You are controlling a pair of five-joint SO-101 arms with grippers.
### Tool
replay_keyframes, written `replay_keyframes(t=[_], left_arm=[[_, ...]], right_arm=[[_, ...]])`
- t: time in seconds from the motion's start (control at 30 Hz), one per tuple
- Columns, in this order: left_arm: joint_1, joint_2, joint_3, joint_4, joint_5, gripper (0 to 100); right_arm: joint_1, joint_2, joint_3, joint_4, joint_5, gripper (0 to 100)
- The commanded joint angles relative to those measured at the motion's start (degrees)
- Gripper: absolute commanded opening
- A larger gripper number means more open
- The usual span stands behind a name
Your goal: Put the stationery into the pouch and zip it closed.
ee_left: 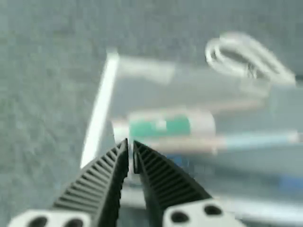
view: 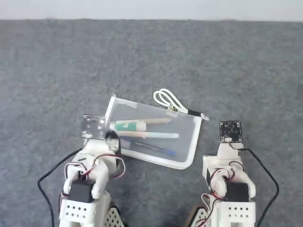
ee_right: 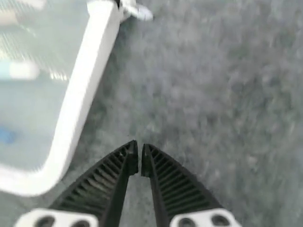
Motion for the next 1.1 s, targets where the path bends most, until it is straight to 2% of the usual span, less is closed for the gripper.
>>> replay_keyframes(t=[0.0, 0.27, 1.07], left_arm=[[1.41, -1.23, -0.66, 9.23, -0.26, 1], [-8.35, -1.23, -0.66, 10.20, -0.18, 1], [-8.88, -1.32, -0.66, 11.60, -0.09, 1]], right_arm=[[0.75, -1.71, 1.14, 1.10, 0.62, 0.6], [0.48, -1.71, 1.14, 1.10, 0.62, 0.6], [0.48, -1.71, 1.14, 1.10, 0.62, 0.6]])
